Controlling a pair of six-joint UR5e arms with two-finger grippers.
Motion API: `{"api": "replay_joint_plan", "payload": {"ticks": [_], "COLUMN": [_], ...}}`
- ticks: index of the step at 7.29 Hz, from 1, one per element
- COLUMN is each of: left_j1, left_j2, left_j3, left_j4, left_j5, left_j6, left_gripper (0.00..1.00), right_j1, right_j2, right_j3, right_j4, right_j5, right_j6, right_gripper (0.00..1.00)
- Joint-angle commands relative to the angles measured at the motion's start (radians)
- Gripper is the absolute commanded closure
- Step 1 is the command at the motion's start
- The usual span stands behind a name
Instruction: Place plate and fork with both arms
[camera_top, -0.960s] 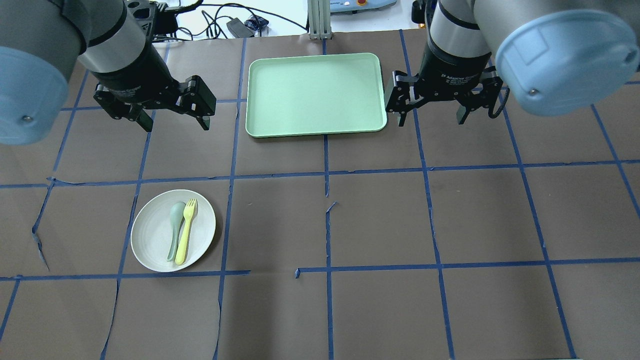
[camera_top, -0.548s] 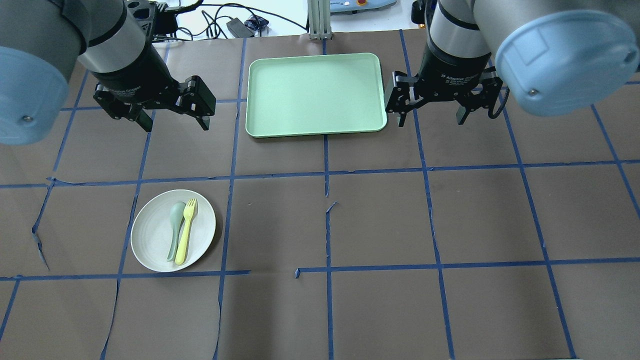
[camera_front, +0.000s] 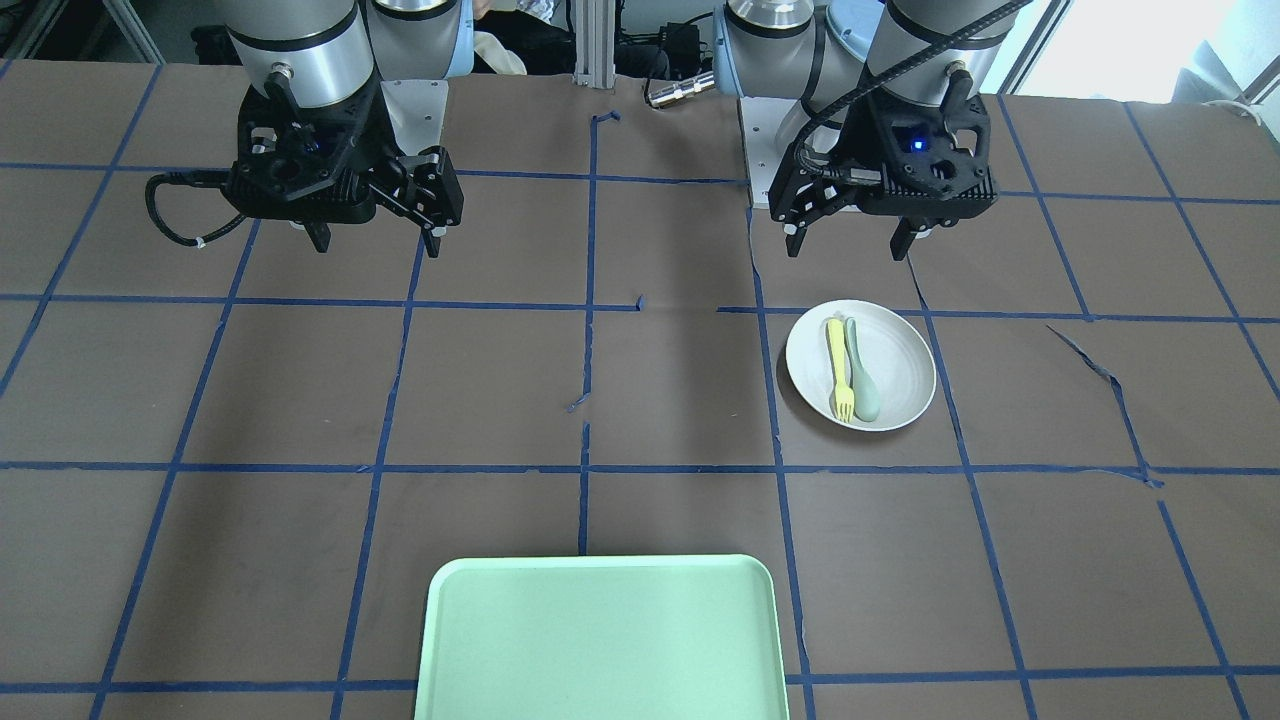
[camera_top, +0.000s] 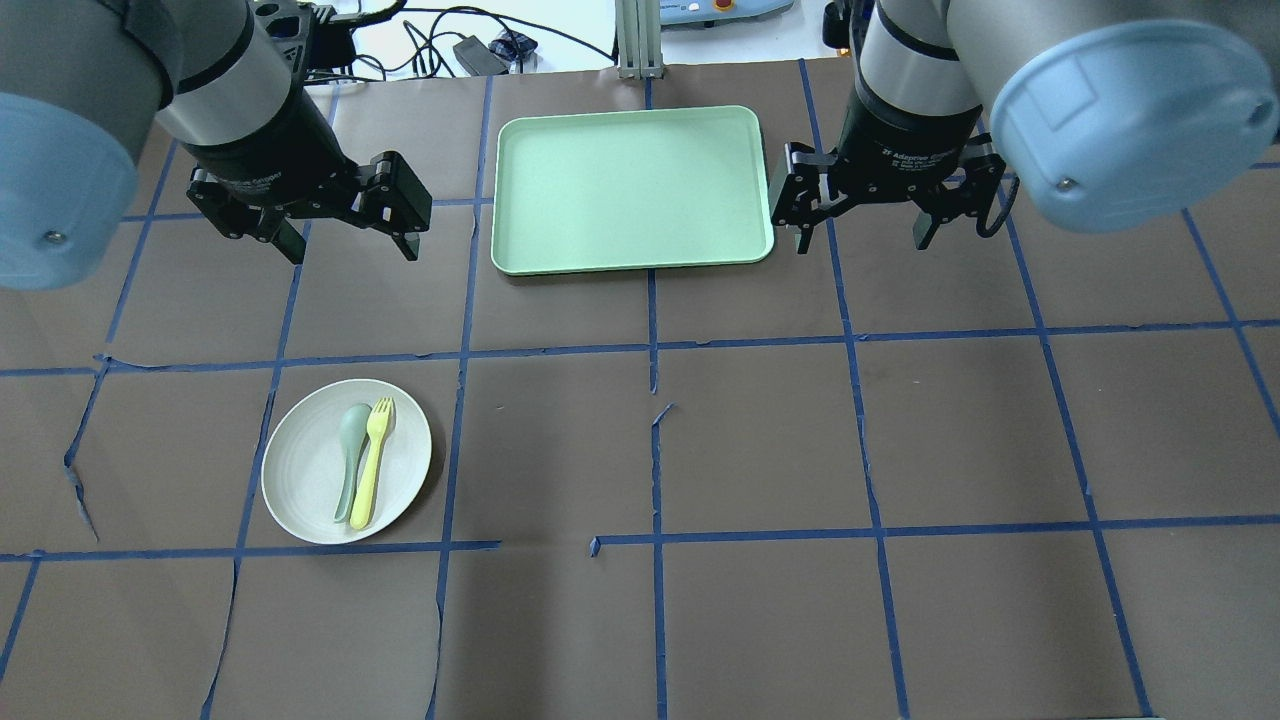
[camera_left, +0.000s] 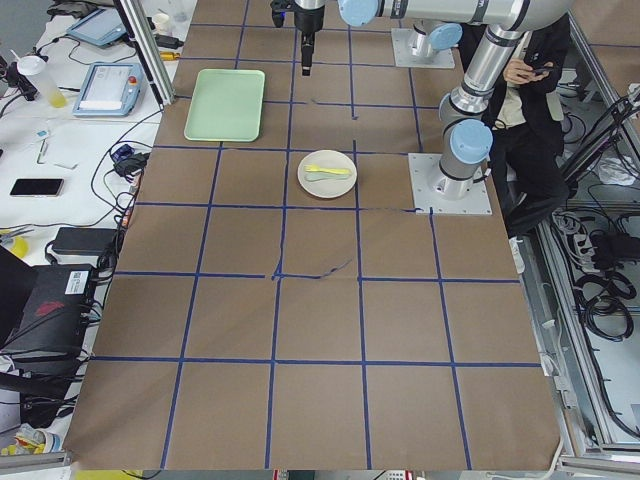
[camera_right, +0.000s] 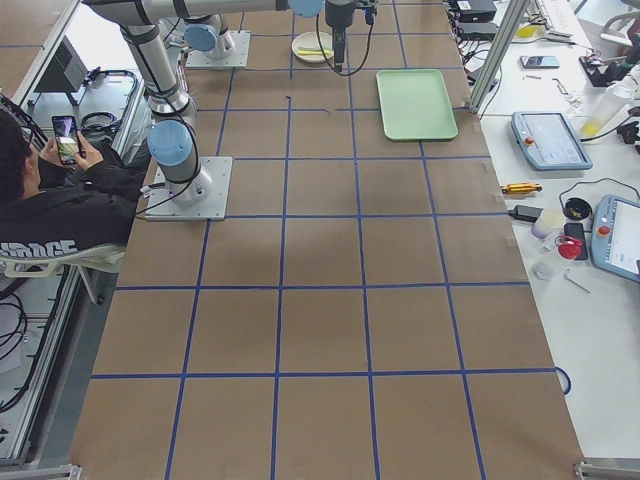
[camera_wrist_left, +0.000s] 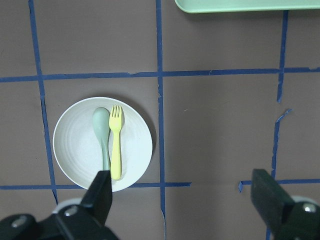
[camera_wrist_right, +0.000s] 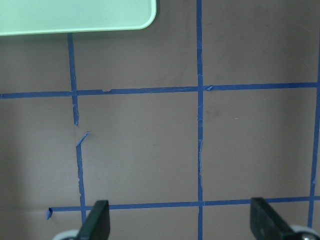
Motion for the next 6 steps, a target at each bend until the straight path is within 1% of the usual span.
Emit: {"api": "replay_joint_plan", "payload": {"ticks": [1, 5, 6], "left_j1": [0.0, 0.0, 0.023], "left_j2": [0.0, -0.005, -0.008], "left_j3": [-0.001, -0.012, -0.054], "left_j4": [0.0, 0.002, 0.017], "left_j5": [-0.001, -0.002, 0.002], "left_j6": [0.0, 0.003, 0.014], "left_gripper": [0.0, 0.0, 0.0], "right_j1": [0.0, 0.0, 0.0], "right_j2": [0.0, 0.0, 0.0], "right_j3": [0.0, 0.002, 0.003], "right_j4": [0.001, 0.001, 0.001], "right_j5": [0.0, 0.0, 0.0], "right_j6": [0.0, 0.0, 0.0], "right_gripper": [0.0, 0.0, 0.0]}}
